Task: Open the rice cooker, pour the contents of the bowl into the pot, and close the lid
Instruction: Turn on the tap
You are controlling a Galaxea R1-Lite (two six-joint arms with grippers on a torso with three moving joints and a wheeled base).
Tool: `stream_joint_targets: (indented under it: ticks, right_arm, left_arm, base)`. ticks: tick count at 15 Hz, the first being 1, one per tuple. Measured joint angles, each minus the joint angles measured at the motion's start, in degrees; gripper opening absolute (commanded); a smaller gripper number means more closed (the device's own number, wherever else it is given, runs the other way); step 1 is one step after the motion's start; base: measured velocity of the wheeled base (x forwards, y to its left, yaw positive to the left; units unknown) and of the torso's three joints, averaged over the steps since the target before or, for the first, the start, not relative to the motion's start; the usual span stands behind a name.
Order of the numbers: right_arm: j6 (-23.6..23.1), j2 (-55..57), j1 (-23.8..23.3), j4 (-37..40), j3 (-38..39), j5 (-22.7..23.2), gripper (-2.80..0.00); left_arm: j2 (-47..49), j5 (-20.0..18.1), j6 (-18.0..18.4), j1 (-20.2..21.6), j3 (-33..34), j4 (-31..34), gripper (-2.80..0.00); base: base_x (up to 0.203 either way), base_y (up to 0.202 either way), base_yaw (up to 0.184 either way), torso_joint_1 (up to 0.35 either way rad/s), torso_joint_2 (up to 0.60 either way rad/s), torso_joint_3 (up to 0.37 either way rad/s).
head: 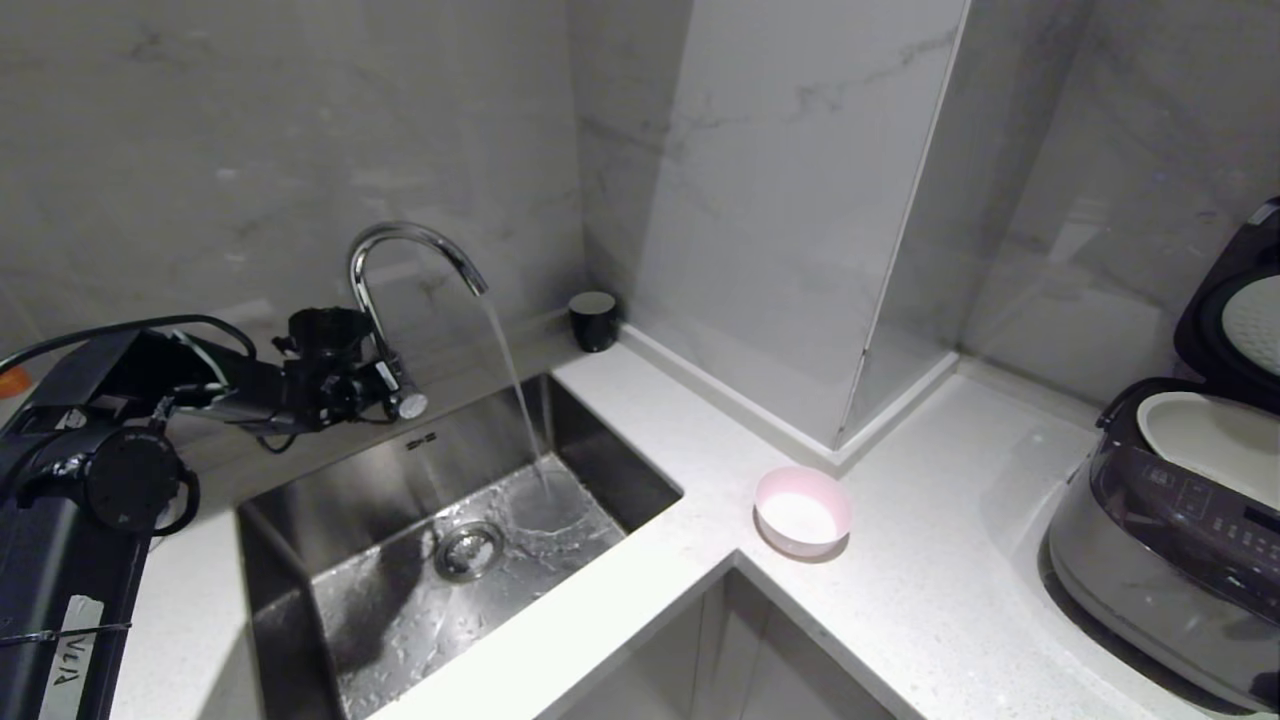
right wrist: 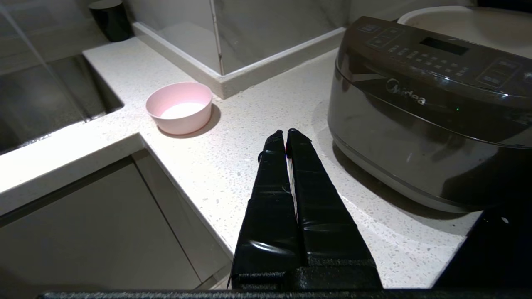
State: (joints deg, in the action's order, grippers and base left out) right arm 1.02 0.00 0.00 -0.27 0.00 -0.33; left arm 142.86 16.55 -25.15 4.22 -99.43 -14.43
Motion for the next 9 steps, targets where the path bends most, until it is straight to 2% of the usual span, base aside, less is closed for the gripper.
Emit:
stream_joint_targets:
  ticks: [2,4,7,9]
  right_arm:
    - [0.0,0.0,0.0,0.0,0.0,0.0,-2.80]
    - [0.0,0.0,0.0,0.0,0.0,0.0,-2.80]
    - [0.0,0.0,0.0,0.0,0.0,0.0,-2.80]
    - [0.0,0.0,0.0,0.0,0.0,0.0,-2.80]
  left_arm:
    - [-0.6,0.0,-0.5,-0.3,0.6,-0.1,0.00]
    - [-2.8,-0.5,-1.5,-1.3,4.1,-0.1,0.00]
    - [-7.8,-1.0,-2.8,-3.3,13.2,-0.2,0.00]
    - [-11.8,-3.0,-4.6,-4.6,19.7,-0.2,0.00]
  base:
    - [0.000,0.000,0.000,0.000,0.00,0.000]
    - [0.000,0.000,0.000,0.000,0.00,0.000]
    - [0.000,0.000,0.000,0.000,0.00,0.000]
    - [0.000,0.000,0.000,0.000,0.00,0.000]
